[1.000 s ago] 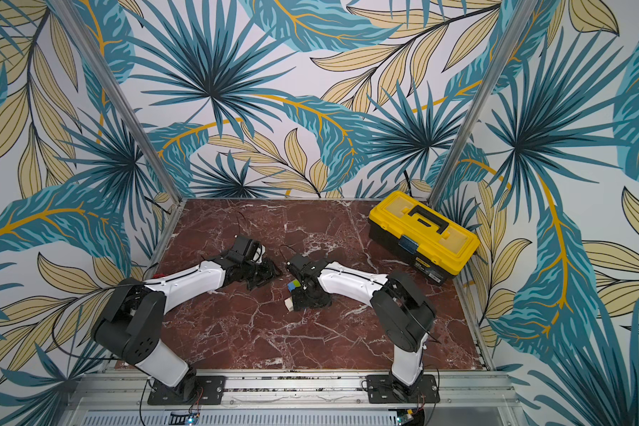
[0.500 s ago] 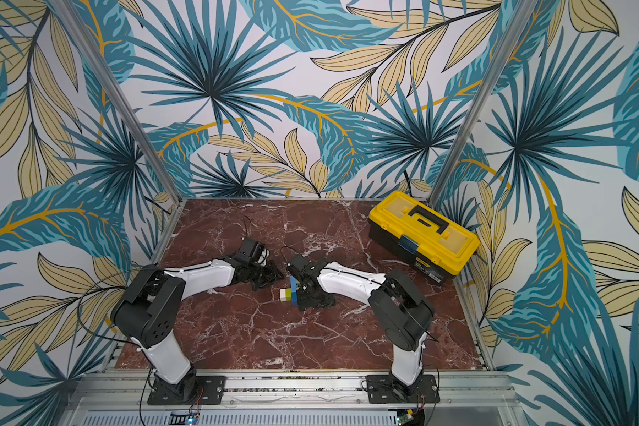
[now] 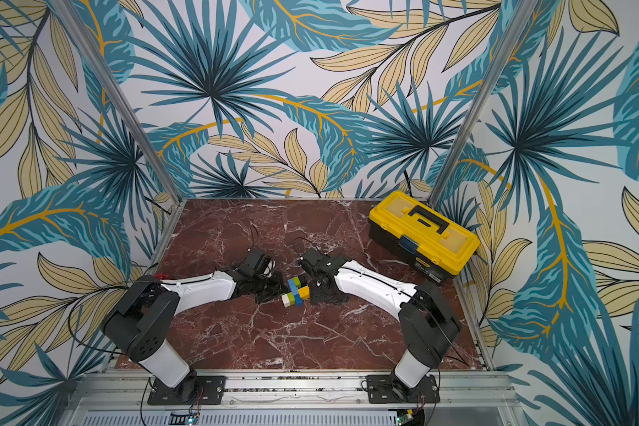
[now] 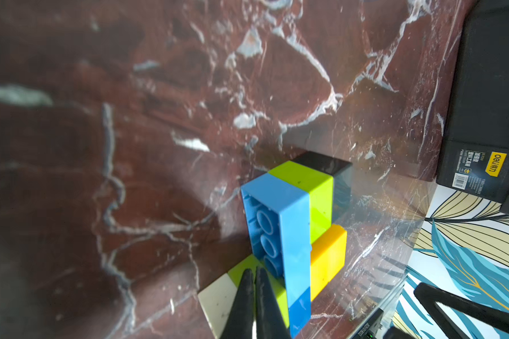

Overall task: Assemble the number 4 with lego
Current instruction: Place the lego brick at the center of the board, then adjust the lego brick at the center of the board.

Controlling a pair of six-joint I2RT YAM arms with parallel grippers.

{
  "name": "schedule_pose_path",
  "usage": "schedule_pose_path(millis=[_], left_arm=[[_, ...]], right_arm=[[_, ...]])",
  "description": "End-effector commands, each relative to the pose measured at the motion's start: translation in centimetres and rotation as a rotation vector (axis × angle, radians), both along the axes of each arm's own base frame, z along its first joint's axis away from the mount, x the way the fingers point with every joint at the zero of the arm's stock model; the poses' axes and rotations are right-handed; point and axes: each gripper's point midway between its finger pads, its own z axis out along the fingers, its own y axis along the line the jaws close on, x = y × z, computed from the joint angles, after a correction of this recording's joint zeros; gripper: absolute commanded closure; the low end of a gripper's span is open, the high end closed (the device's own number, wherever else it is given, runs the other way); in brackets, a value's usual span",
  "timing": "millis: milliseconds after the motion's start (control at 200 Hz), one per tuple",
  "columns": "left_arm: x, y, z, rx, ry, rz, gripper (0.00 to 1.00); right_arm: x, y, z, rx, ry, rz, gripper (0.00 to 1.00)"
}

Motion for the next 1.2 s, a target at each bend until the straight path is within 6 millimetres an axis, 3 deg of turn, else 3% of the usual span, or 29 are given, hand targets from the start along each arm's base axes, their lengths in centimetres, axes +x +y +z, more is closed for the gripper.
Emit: schedule_pose_path(millis=[0,155,270,330,461,566,646,751,946,1197], left_arm=[[-0.9,-0.7,1.0,-0.013,-0.013,0.011,0.93],[-2.6,-2.6,1.8,-0.032,-0.014,-0.022,0.93],[-3.3,-3.3,1.1,-0.03,0.015,-0.035,0.93],[-3.3,-3.4,1.7,-0.042,0.004,-0.034,0.93],[-1.7,-1.6,5.7,0.015,-0.131,-0.003,0.9],[0.0,2.0,7.7,0.134,-0.223,0.055,0.81],[2.0,4.8,6.9,0.158,-0.231,0.12,0.81],[3.9,6.3,5.3,0.157,-0.179,0.119,0.84],[6.1,5.6,2.6,0.154,-0.119,0.09,0.88],[5.3,5.5,1.1,0.133,-0.09,0.093,0.89]], right_arm=[[-1.8,-2.1,-2.1,-0.077,0.075,-0.059,0.29],[-2.1,-2.3,-3.1,-0.076,0.098,-0.099,0.33],[-2.2,-0.9,-4.2,-0.008,0.119,-0.1,0.34],[-2.0,-0.3,-4.8,0.011,0.119,-0.104,0.35],[-0.4,0.6,-5.4,0.012,0.09,-0.117,0.5],[0.9,1.7,-5.5,0.023,0.076,-0.114,0.65],[1.7,2.7,-5.4,0.052,0.07,-0.111,0.7],[2.6,4.1,-5.3,0.085,0.067,-0.107,0.73],[4.2,4.8,-5.3,0.087,0.056,-0.116,0.74],[6.6,5.2,-5.0,0.104,0.058,-0.107,0.74]])
